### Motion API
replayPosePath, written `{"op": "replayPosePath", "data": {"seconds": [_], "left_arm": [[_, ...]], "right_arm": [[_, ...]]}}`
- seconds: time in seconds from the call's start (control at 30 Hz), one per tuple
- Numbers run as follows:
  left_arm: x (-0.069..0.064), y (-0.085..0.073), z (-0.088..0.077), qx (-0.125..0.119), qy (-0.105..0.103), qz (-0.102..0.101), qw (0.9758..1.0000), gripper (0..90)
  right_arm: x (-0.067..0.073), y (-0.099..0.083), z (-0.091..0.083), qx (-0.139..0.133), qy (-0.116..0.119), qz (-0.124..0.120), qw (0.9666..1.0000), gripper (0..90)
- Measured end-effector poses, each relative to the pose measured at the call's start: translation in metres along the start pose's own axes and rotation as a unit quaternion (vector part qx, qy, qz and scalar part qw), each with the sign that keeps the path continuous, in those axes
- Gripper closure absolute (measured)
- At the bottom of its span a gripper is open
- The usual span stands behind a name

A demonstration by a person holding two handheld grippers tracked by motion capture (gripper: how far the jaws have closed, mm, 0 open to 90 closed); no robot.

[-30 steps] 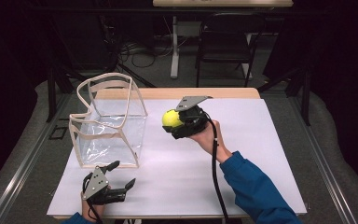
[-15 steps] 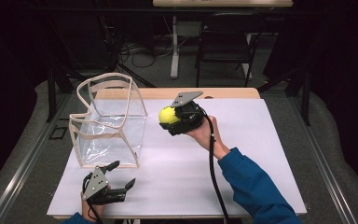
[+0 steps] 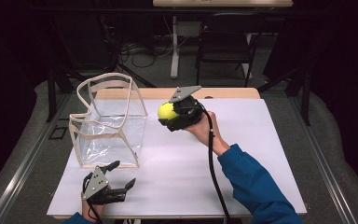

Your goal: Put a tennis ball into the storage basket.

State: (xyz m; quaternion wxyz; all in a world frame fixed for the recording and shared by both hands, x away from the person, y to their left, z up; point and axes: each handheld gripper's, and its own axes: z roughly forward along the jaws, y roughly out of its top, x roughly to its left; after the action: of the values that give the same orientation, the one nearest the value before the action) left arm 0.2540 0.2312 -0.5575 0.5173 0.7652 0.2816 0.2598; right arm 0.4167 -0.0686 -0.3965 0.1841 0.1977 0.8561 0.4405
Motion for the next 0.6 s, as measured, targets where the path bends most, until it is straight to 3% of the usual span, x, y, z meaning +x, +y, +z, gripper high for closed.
{"op": "replayPosePath", "data": {"seconds": [0.6], "left_arm": [[0.0,0.0,-0.001,-0.002,0.0,0.0,1.0,16.1]], "right_arm": [[0.0,0.022,0.001,0.002,0.0,-0.015,0.9999,25.7]]}}
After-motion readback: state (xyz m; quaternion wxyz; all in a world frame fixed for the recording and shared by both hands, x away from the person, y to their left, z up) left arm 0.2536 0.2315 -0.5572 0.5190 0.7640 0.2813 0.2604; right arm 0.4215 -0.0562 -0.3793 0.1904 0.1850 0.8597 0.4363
